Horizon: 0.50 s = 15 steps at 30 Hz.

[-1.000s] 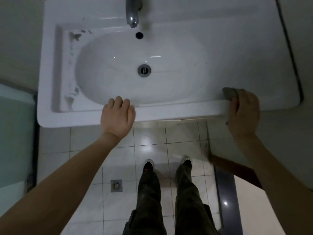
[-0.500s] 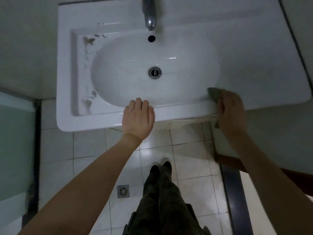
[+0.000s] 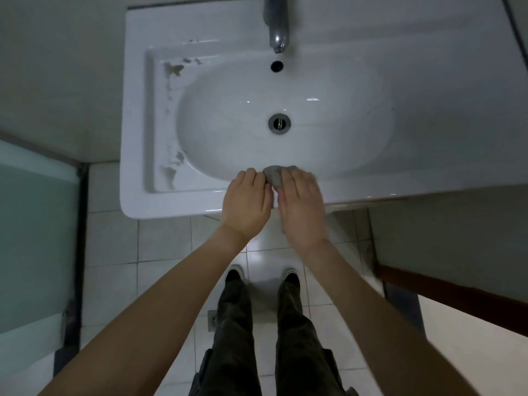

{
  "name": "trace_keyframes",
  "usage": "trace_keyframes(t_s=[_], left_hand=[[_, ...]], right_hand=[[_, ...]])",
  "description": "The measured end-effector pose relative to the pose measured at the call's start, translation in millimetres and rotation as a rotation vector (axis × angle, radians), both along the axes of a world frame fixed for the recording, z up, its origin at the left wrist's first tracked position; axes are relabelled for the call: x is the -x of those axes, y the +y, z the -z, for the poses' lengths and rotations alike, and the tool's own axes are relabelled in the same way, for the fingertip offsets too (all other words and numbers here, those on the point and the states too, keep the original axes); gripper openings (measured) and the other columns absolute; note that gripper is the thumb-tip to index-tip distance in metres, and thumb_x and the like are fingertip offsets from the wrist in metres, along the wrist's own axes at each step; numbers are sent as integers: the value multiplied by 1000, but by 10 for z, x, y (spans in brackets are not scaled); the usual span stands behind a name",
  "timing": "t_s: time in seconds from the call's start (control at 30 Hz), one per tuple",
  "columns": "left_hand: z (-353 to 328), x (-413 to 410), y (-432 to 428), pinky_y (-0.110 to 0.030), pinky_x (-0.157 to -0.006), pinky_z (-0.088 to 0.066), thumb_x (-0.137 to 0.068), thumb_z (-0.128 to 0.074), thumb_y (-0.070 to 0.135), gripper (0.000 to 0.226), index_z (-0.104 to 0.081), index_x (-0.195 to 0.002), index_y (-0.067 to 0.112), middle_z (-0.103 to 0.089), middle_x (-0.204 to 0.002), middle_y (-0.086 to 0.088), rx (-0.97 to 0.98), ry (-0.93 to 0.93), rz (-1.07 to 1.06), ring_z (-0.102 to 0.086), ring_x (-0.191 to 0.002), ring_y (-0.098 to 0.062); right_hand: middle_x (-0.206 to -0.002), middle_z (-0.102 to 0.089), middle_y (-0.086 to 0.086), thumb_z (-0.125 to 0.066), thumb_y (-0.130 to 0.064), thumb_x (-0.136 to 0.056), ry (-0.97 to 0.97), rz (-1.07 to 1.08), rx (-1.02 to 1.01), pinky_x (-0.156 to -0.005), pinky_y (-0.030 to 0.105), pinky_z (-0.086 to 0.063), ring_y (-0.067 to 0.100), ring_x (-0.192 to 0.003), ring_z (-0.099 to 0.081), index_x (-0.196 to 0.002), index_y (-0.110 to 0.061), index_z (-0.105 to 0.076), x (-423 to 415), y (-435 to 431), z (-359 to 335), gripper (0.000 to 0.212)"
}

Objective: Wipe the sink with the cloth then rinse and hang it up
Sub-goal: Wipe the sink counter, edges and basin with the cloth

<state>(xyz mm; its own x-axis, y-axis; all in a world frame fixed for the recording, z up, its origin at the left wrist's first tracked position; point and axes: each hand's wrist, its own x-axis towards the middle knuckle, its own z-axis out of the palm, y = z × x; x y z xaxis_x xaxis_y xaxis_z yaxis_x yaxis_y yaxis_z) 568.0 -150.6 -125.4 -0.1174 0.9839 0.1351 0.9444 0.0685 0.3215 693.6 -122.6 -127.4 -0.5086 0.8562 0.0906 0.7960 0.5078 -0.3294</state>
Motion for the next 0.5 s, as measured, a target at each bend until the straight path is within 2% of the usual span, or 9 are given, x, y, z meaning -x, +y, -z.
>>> trace_keyframes(t_s=[0.07, 0.1, 0.2, 0.33, 0.4, 0.5], left_hand=[[-27, 203, -62, -36, -63, -36, -94, -37, 19, 28, -57, -81, 6, -54, -78, -10, 19, 31, 54, -49, -71, -28], [-26, 322, -96, -37, -62, -36, -95, -37, 20, 28, -57, -80, 6, -54, -77, -10, 24, 60, 64, -48, -70, -28], [22, 577, -135, -41, -62, -40, -97, -36, 23, 31, -55, -79, 7, -52, -76, -10, 23, 99, 109, -46, -70, -28], [46, 556, -127, -34, -61, -33, -96, -37, 22, 28, -55, -82, 7, -54, -80, -11, 16, 105, 109, -48, -72, -27], [50, 553, -132, -32, -63, -30, -95, -39, 22, 26, -57, -82, 7, -55, -81, -10, 23, 113, 114, -50, -73, -26], [41, 600, -138, -31, -64, -30, -92, -38, 20, 24, -57, -82, 8, -56, -80, -9, 33, 73, 137, -51, -73, -26]], right_hand=[[-134, -52, 21, -45, -10, -92, -86, -111, -16, -113, 43, -30, 34, -124, -47, -132, 3, -49, -284, 109, -22, 42], [-133, -52, 21, -50, -11, -91, -84, -55, 12, -111, 43, -32, 35, -123, -48, -131, 2, -49, -446, 179, -51, 43], [-123, -57, 21, -40, -21, -98, 70, 286, 4, -105, 39, -37, 35, -114, -50, -126, 2, -53, -770, 347, -94, 38], [-121, -58, 23, -38, -18, -100, 99, 492, -77, -106, 42, -38, 37, -114, -50, -121, 5, -55, -514, 264, -57, 35], [-120, -58, 20, -37, -18, -100, 135, 464, -85, -106, 42, -39, 33, -114, -51, -120, 2, -56, -110, 80, -56, 34], [-120, -62, 14, -41, -17, -97, 108, 282, -75, -112, 41, -34, 27, -117, -53, -121, -1, -59, 531, -279, 27, 33]])
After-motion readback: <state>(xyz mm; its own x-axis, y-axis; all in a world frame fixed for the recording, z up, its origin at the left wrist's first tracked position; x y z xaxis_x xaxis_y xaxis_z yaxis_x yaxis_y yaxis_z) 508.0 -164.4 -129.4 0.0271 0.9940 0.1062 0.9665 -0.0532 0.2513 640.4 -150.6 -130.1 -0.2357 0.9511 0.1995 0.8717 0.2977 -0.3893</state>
